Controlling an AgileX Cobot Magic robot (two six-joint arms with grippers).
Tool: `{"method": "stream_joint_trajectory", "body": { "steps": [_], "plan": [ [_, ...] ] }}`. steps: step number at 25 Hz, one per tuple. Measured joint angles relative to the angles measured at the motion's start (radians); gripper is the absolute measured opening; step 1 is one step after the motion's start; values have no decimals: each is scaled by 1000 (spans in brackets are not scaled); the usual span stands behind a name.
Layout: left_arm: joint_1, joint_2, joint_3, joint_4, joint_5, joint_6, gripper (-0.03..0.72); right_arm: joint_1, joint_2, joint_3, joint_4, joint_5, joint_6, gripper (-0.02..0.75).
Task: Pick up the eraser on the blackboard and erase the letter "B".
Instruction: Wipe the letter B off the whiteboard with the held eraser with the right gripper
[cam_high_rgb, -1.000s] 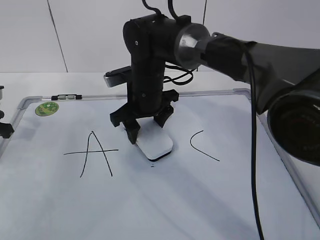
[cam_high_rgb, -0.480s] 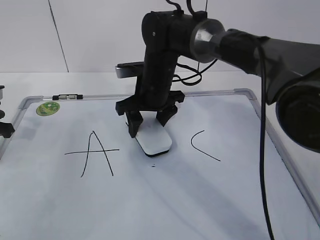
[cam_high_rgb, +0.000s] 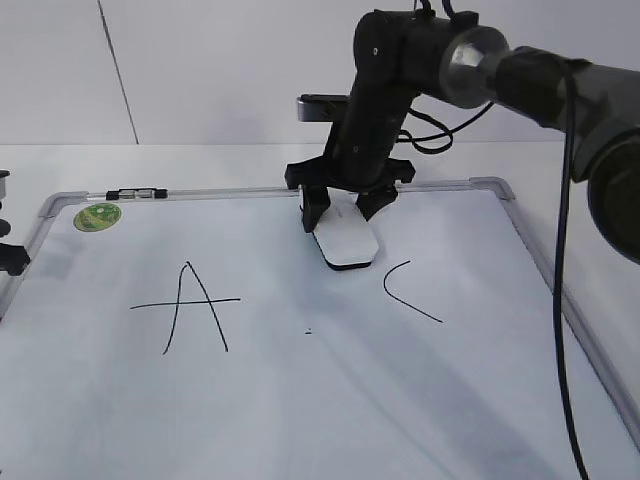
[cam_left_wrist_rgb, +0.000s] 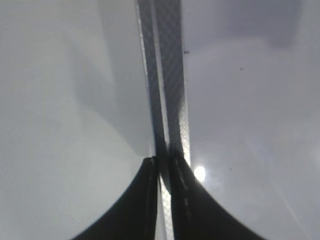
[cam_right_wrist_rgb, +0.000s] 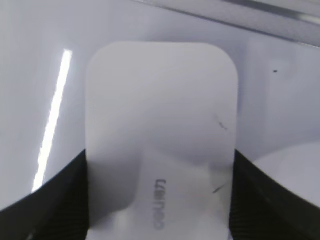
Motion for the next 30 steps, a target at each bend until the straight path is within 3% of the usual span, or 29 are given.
{"method": "stream_joint_trajectory", "body": {
  "steps": [14,21,30],
  "plan": [
    [0,0,0,-6,14,0,32,-19,-122,44,-54,14,-3,548],
    [0,0,0,-8,17,0,31,-19,-279,49,21,20,-27,548],
    [0,0,0,-23,30,0,31,76,-517,334,27,22,-44,548]
  ]
}}
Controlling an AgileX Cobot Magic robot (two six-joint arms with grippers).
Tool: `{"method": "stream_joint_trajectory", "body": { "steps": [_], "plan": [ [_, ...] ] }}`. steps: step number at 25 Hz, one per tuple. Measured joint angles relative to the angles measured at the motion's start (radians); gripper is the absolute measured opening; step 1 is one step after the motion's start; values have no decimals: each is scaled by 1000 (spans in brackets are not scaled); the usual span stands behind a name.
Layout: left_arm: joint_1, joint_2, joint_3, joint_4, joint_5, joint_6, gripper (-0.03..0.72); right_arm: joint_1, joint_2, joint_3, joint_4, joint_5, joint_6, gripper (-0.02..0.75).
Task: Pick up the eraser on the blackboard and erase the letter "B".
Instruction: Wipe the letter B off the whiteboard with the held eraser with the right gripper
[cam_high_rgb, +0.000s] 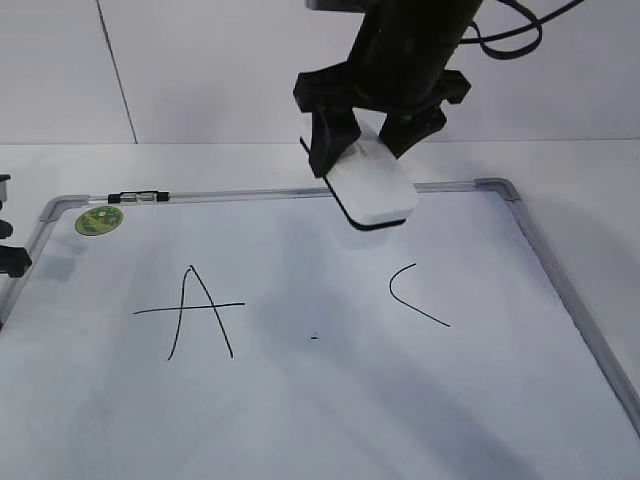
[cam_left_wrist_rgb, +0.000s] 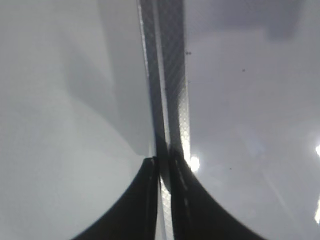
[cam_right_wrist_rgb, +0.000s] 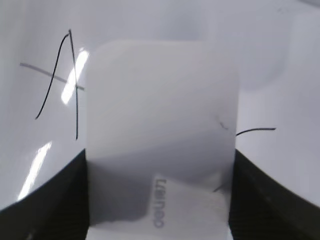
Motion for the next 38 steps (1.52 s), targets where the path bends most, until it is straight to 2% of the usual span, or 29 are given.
{"method": "stream_joint_trajectory", "body": {
  "steps": [6,10,22,30,38],
  "plan": [
    [0,0,0,-9,9,0,31,126,-59,195,-26,0,-1,548],
    [0,0,0,-10,10,0,31,169,-59,290,-39,-2,-1,548],
    [0,0,0,-13,16,0,31,169,112,318,-44,-113,-2,548],
    [0,1,0,-13,16,0,31,175,155,302,-44,-123,-2,548],
    [0,2,0,-13,14,0,31,190,180,289,-125,-108,9,548]
  ]
}}
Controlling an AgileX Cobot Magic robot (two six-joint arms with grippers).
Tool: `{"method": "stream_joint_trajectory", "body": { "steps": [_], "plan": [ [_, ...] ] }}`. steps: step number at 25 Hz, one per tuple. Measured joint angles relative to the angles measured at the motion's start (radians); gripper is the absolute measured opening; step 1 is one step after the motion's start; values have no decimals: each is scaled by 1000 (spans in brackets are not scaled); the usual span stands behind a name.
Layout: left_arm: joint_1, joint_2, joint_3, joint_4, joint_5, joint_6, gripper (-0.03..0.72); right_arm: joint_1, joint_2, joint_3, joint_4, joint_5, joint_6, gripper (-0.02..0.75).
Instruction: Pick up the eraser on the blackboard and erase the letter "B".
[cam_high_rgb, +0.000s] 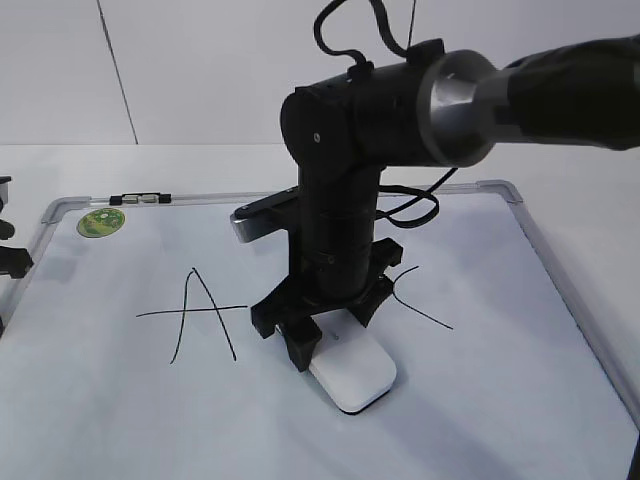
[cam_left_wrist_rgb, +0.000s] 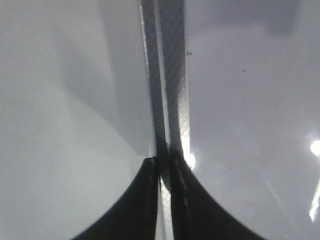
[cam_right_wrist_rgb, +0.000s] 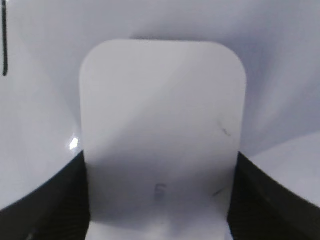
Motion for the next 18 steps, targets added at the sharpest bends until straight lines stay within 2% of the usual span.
{"method": "stream_joint_trajectory", "body": {
  "steps": [6,18],
  "plan": [
    [0,0,0,0,-3,0,31,4,6,-2,-26,0,12,548],
    [0,0,0,-8,-8,0,31,12,10,-12,-165,-12,135,548]
  ]
}}
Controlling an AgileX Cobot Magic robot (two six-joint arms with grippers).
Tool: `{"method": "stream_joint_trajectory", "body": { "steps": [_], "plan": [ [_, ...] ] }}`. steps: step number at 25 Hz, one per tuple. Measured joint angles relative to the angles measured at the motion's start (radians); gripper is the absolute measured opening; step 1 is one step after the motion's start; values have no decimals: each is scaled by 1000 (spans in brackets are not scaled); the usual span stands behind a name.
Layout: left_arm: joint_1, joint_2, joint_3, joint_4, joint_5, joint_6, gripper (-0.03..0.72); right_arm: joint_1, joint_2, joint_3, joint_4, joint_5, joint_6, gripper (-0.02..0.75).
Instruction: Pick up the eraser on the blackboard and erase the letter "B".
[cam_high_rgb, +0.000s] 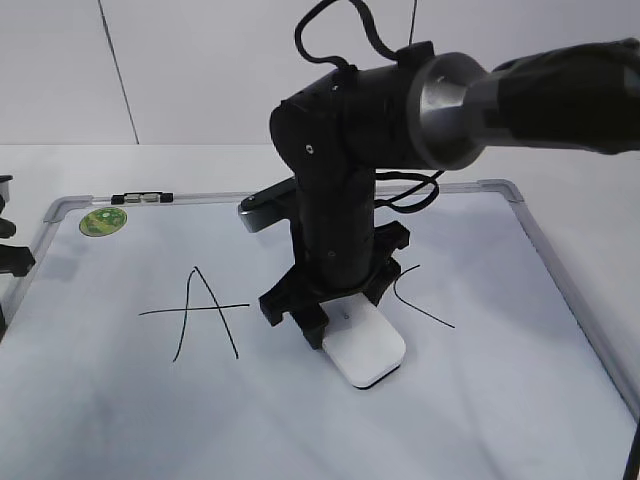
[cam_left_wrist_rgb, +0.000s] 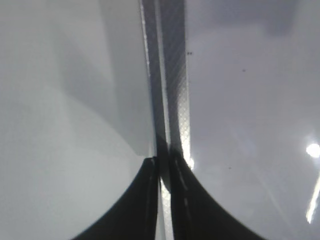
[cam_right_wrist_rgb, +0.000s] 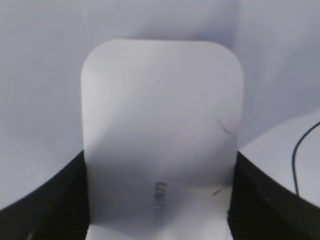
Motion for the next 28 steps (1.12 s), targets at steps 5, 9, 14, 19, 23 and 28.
{"method": "stream_joint_trajectory", "body": {
  "steps": [5,9,14,19,23,28],
  "plan": [
    [0,0,0,0,-1,0,31,0,2,-4,-64,-1,20,548],
    [0,0,0,-2,-4,0,31,0,20,-52,-59,56,23,548],
    [0,0,0,-2,-4,0,31,-9,52,-150,-38,107,5,548],
    [0,0,0,-2,-2,0,31,-16,78,-224,-19,106,-9,548],
    [0,0,0,-2,-2,0,31,-19,64,-245,9,98,-20,548],
    [0,0,0,-2,-2,0,31,-19,-2,-251,11,98,-22,548]
  ]
}}
